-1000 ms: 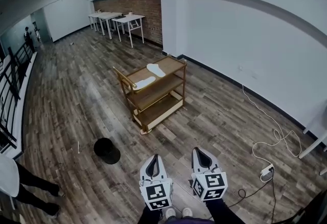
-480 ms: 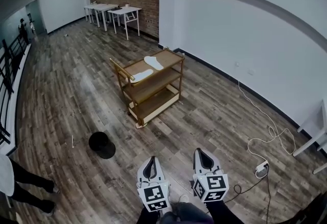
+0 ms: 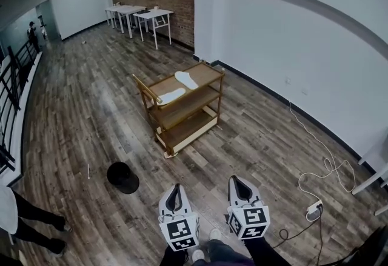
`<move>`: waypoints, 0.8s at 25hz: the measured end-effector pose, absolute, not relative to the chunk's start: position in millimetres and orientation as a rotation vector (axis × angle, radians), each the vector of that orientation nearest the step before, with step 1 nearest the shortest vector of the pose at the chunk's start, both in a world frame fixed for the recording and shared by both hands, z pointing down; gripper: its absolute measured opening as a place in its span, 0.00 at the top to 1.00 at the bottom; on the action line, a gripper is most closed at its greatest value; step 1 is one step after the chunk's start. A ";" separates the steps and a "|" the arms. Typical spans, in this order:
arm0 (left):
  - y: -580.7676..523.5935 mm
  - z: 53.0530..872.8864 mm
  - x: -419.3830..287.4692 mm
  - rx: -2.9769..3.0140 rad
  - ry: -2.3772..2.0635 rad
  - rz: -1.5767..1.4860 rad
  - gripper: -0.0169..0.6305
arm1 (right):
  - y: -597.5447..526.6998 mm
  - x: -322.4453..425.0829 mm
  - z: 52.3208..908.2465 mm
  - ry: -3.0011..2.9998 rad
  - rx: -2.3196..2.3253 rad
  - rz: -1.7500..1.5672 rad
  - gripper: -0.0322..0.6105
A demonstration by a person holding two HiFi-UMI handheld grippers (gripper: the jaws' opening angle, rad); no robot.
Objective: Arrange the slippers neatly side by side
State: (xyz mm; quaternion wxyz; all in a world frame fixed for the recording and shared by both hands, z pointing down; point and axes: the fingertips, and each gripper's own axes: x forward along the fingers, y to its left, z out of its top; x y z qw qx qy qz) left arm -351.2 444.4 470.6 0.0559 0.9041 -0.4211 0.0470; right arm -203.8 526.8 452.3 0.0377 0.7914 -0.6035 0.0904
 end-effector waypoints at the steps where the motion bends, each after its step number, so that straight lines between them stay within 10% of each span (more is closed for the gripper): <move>1: 439.1 469.8 -346.2 2.738 -1.291 0.146 0.97 | 522.0 -196.7 452.9 -1.856 2.425 0.280 0.95; 20: 401.8 466.2 -237.2 2.762 -1.294 0.194 0.97 | 474.8 -100.0 456.6 -1.908 2.402 0.307 0.95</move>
